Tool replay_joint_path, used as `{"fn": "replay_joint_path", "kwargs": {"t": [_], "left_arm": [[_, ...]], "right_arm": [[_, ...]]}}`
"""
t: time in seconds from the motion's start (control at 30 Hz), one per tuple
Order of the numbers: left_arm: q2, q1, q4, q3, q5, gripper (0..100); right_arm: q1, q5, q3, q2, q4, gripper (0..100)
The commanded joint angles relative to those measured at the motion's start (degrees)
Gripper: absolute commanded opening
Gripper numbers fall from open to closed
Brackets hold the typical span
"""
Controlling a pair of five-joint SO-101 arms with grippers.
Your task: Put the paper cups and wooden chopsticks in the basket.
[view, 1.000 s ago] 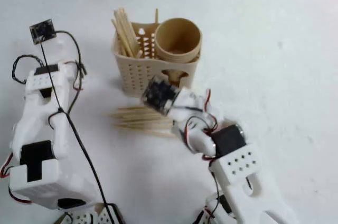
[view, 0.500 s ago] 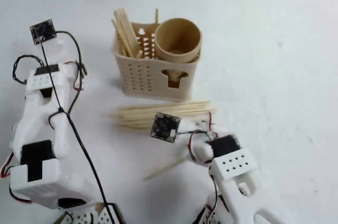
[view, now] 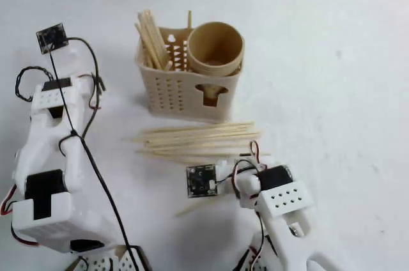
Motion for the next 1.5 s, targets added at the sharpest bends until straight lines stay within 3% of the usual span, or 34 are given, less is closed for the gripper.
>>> {"fn": "replay_joint_path", "kwargs": {"t": [0.0, 0.27, 0.57, 0.83, 0.97, 1.1, 1.13, 1.47], "left_arm": [[-1.54, 0.4, -0.79, -0.26, 0.35, 17], [-1.54, 0.4, -0.79, -0.26, 0.35, 17], [-1.54, 0.4, -0.62, -0.26, 0.35, 17], [-1.54, 0.4, -0.62, -0.18, 0.35, 16], [-1.54, 0.31, -0.62, -0.18, 0.35, 16], [-1.54, 0.31, -0.62, -0.18, 0.35, 16], [-1.54, 0.31, -0.62, -0.18, 0.35, 17], [-1.54, 0.31, -0.97, -0.44, 0.35, 17]], "right_arm": [[-1.36, 3.08, 0.09, 0.13, 0.48, 21.6], [-11.38, 2.9, 1.14, 0.13, 4.35, 17.8], [-11.82, 2.73, 0.88, 0.22, 3.74, 18.0], [-11.74, -0.09, 0.44, 11.12, -5.58, 17.6], [-11.74, -4.92, -3.08, 20.0, -10.51, 16.6], [-11.82, -10.73, -7.74, 25.54, -12.26, 1.4], [-11.82, -12.92, -8.97, 26.15, -12.18, 1.4], [-12.26, -28.4, -28.13, 20.62, 2.33, 1.5]]}}
